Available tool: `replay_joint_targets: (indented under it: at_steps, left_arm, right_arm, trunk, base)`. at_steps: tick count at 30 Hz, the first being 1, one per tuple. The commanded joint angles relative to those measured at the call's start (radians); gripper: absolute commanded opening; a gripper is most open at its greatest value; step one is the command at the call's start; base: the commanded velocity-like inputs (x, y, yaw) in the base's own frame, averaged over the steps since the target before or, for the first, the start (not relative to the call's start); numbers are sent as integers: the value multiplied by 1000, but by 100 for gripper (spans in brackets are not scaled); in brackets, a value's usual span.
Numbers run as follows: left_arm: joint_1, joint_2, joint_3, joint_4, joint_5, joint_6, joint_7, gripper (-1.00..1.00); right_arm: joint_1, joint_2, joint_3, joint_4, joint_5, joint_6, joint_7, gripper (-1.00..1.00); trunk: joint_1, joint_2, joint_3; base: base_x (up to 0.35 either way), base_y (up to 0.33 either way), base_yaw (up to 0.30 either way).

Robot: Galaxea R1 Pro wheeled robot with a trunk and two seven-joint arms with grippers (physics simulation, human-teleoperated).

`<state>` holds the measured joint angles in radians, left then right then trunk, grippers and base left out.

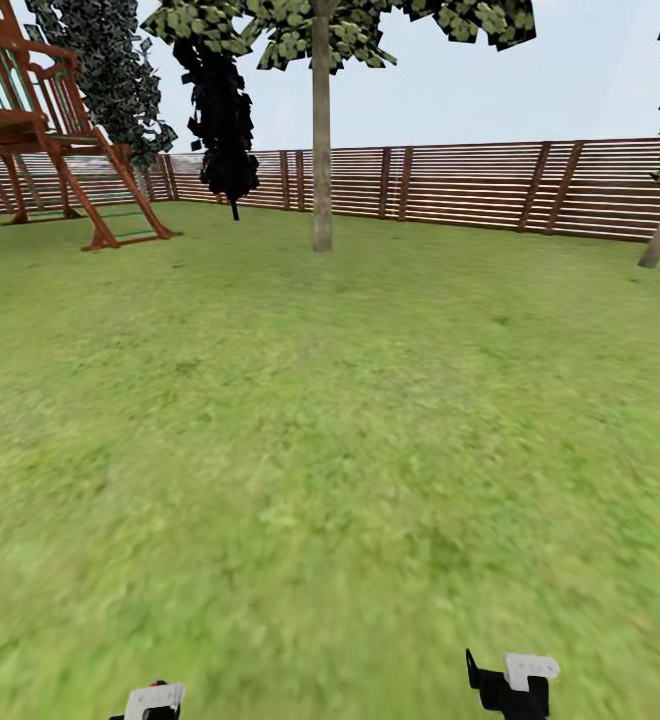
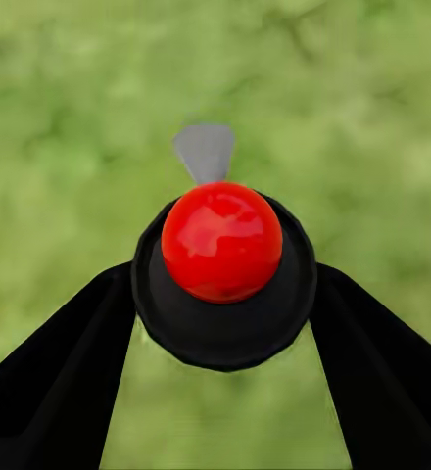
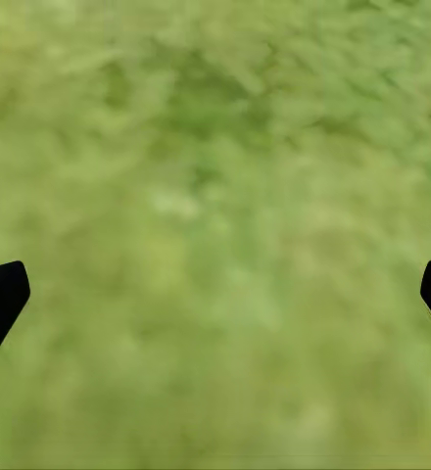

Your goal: In the garden, pick up the pesticide atomizer on the floor and spray pesticide onto both trees until each tree trunk is fully covered.

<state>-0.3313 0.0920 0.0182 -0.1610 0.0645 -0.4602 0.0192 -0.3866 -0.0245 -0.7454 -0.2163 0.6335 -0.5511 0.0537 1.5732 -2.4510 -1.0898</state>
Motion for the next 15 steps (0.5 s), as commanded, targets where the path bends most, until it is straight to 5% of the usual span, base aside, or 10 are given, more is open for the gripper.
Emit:
replay_joint_targets:
  at_steps: [1,15]
  left_arm:
    - [0,0,0,0,0,0,-1,-100]
    - [0,-1,0,0,0,0,-1,-100]
  right_arm:
    - [0,0,0,0,0,0,0,100]
    - [1,0,1,0,0,0,0,100]
  trunk:
    - [0,0,0]
    - [0,0,0]
  base:
    - [339,0,0]
    - [339,0,0]
